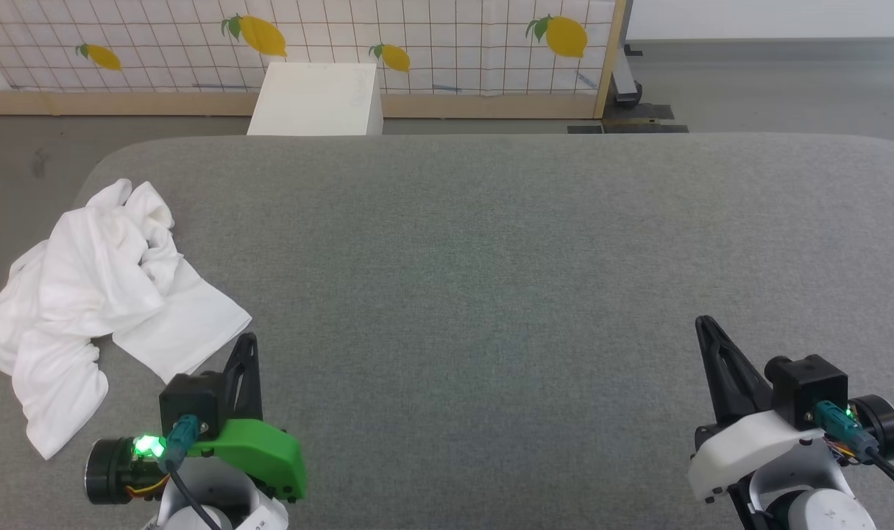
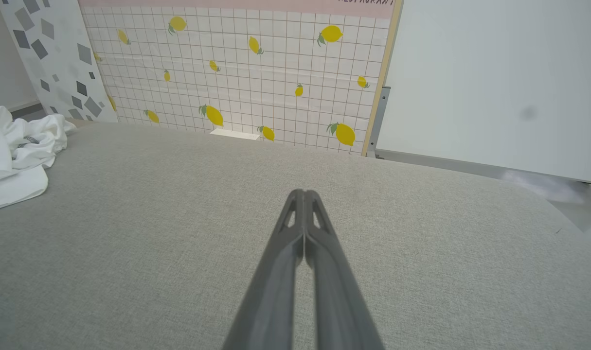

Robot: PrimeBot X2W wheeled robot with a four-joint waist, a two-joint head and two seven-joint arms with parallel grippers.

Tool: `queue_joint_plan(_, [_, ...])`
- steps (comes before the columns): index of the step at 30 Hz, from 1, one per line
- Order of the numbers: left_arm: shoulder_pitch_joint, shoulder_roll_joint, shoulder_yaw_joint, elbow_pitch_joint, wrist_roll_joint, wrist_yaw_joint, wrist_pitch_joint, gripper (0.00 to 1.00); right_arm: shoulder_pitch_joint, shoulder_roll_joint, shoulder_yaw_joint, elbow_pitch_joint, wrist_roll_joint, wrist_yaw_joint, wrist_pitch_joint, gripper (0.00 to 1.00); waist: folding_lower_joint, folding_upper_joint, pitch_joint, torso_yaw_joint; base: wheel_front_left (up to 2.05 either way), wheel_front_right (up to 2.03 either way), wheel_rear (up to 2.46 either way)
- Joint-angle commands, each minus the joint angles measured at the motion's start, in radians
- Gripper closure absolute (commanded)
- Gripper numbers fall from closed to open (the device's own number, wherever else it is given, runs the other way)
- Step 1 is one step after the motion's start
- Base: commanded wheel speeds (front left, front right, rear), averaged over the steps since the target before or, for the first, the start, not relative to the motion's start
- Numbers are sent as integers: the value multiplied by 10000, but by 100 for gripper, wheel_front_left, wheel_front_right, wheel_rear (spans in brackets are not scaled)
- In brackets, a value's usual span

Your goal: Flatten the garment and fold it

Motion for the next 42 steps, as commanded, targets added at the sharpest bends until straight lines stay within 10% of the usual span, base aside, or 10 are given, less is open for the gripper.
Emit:
queue_joint_plan(1, [109,-34,28,-30,128,-9,14,100,75,15,20,-55,-34,-17,3,100,-1,0,0,0,0,0,0])
queue_joint_plan(26, [109,-34,28,-30,128,-9,14,100,75,15,20,-55,-34,-17,3,100,-1,0,0,0,0,0,0])
queue_joint_plan(27, [-1,0,-4,2,-11,0,-3,0,-1,0,-1,2,1,0,0,0,0,0,0,0,0,0,0])
queue_joint_plan(28, [-2,0,-10,2,-27,0,-3,0,-1,0,-1,6,1,0,-1,0,0,0,0,0,0,0,0])
queue_joint_plan(29, [-2,0,-19,2,-53,3,-4,100,-2,-2,-1,6,2,0,-1,100,0,0,0,0,0,0,0])
queue_joint_plan(30, [-2,0,-26,2,-53,2,-3,0,-2,-2,-1,8,1,0,-1,0,0,0,0,0,0,0,0])
queue_joint_plan(42, [-48,-1,-165,133,-277,91,-222,0,-85,0,6,105,91,-2,-159,0,0,0,-11,122,0,0,0])
